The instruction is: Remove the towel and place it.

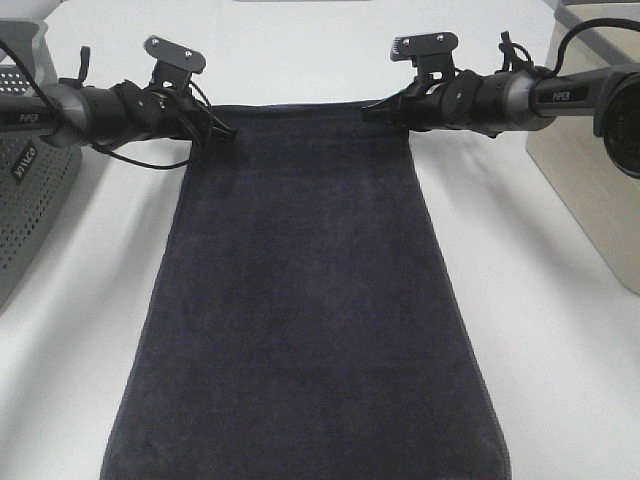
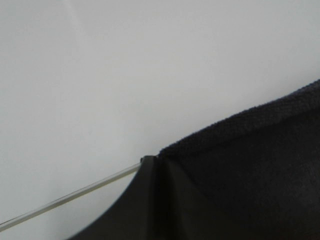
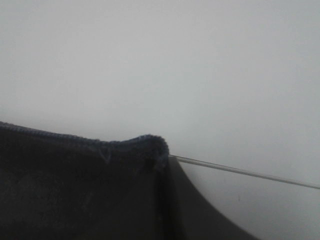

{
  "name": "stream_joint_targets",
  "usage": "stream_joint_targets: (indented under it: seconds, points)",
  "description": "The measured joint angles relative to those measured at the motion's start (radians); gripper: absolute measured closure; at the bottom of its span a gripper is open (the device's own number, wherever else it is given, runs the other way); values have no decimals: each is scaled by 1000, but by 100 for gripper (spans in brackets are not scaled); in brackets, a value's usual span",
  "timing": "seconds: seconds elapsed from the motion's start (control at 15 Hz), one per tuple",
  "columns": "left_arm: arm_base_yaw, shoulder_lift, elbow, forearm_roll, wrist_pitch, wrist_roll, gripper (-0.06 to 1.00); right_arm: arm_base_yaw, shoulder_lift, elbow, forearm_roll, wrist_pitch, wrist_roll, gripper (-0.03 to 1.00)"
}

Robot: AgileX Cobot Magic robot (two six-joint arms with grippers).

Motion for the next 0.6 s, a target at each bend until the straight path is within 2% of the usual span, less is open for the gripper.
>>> stream_joint_targets:
  seconds: [0.4, 0.6]
  points:
    - [-3, 11, 0, 1, -24, -8, 92, 0, 2, 0, -3, -14, 17, 95]
    - [-3, 11, 0, 1, -35, -8, 83, 0, 2, 0, -3, -23, 18, 93]
